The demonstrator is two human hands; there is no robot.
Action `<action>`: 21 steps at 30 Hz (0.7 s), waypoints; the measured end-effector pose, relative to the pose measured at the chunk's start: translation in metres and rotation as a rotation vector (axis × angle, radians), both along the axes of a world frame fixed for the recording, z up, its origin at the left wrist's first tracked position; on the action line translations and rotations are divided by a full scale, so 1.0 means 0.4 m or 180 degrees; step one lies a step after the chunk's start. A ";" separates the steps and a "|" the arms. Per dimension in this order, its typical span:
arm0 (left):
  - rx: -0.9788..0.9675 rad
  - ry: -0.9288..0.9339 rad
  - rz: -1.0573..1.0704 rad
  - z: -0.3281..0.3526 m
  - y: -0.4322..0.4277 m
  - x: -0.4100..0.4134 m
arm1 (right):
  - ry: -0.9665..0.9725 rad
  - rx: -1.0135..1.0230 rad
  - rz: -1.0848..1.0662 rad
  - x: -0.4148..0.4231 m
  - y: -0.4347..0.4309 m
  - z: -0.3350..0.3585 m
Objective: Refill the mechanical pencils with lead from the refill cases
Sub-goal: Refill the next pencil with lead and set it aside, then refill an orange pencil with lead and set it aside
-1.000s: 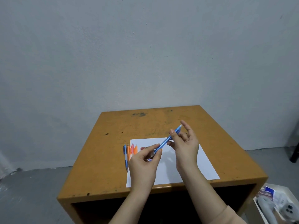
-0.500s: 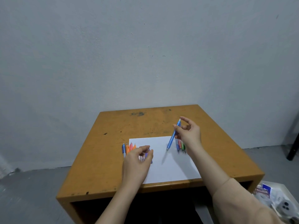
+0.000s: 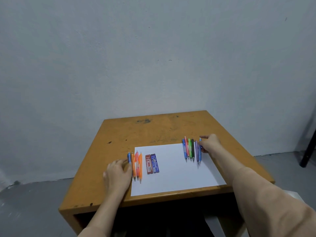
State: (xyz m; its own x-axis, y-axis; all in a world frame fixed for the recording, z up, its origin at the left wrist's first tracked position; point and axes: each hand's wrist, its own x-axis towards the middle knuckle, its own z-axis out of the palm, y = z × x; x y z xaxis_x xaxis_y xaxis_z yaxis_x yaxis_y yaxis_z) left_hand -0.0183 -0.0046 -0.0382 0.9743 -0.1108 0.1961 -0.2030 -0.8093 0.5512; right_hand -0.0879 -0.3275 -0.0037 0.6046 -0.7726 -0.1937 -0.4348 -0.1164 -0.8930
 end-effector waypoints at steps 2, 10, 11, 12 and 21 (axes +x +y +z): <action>-0.0013 0.0043 0.0103 -0.007 0.012 0.017 | 0.0141 -0.0115 0.0033 -0.001 -0.007 -0.010; 0.0269 0.0051 -0.0001 -0.035 0.028 0.033 | 0.0516 -0.0445 0.0075 0.010 -0.016 -0.024; 0.0301 0.0059 -0.0016 -0.033 0.026 0.033 | 0.0533 -0.0435 0.0060 0.014 -0.017 -0.025; 0.0328 0.0081 -0.0026 -0.033 0.025 0.034 | 0.0540 -0.0406 0.0041 0.017 -0.017 -0.025; 0.0433 0.0218 -0.0041 -0.036 0.020 0.040 | 0.0424 -0.0527 -0.0024 0.020 -0.006 -0.048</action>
State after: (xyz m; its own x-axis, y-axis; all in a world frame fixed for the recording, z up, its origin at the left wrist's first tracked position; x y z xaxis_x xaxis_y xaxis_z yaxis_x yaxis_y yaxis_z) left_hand -0.0021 0.0035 -0.0525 0.9832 -0.1444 0.1115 -0.1795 -0.8751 0.4494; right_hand -0.0800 -0.3299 -0.0230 0.5761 -0.8050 -0.1416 -0.5492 -0.2529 -0.7965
